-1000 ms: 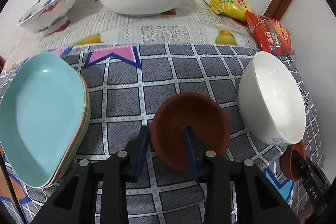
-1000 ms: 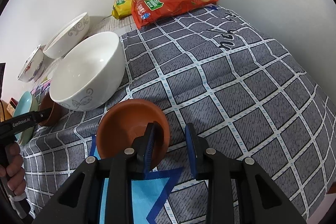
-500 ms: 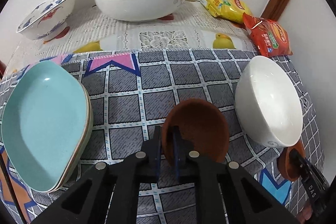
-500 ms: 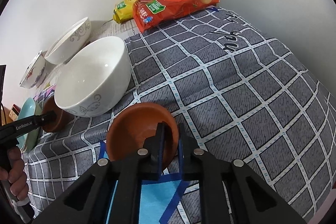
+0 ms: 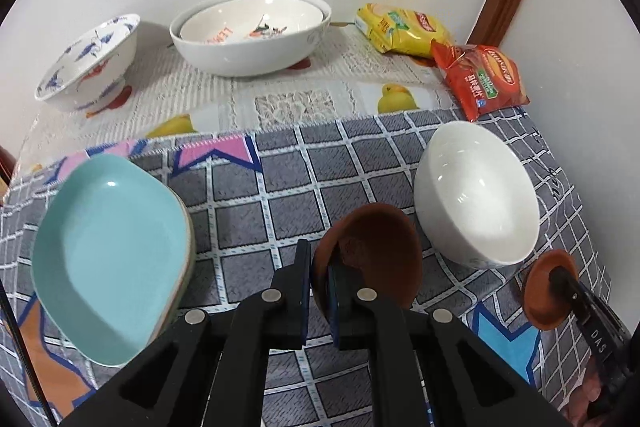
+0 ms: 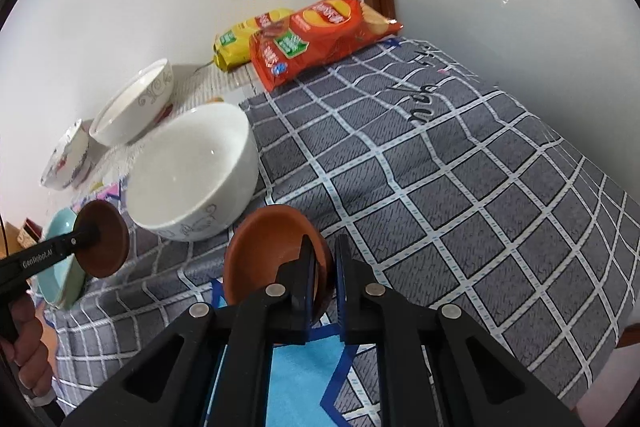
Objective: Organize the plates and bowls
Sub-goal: 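Carry the right gripper's brown bowl over the white bowl while the left gripper holds its brown bowl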
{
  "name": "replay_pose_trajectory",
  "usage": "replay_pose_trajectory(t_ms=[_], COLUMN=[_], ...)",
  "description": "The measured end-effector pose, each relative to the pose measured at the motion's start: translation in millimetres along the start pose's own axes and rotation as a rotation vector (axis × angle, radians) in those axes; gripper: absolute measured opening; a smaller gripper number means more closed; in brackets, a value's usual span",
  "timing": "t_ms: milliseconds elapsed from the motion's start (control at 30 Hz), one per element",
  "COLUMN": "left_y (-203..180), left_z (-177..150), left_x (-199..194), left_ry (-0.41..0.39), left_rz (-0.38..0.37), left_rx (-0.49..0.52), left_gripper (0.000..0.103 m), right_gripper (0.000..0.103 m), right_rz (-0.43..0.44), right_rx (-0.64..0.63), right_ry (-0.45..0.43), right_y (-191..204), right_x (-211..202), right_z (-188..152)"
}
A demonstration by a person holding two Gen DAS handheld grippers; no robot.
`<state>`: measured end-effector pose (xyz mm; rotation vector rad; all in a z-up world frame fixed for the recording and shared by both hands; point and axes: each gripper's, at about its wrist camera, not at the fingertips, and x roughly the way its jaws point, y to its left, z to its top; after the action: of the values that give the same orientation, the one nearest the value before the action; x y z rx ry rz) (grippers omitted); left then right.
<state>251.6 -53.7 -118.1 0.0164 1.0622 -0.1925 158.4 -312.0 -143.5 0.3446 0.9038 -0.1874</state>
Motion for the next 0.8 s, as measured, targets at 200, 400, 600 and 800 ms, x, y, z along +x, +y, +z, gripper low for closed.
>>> replay_pose_trajectory(t_ms=[200,400,600,800], left_y=[3,5,2,3], left_z=[9,18,29,39], left_x=[-14,-17,-14,-2], left_ry=[-0.023,-0.028,-0.034,-0.024], left_rz=[0.020,0.025,0.035,0.027], left_rx=[0.027,0.036,0.080,0.100], left_gripper=[0.008,0.008,0.008,0.008], right_gripper=[0.009,0.009,0.009,0.009], right_rz=[0.000,-0.001,0.015,0.013], right_rx=[0.019,0.025,0.045,0.045], right_ry=[-0.050,-0.089,-0.119,-0.114], right_y=[4,14,24,35], right_x=[-21,-33,-39,-30], right_z=[12,30,42,48])
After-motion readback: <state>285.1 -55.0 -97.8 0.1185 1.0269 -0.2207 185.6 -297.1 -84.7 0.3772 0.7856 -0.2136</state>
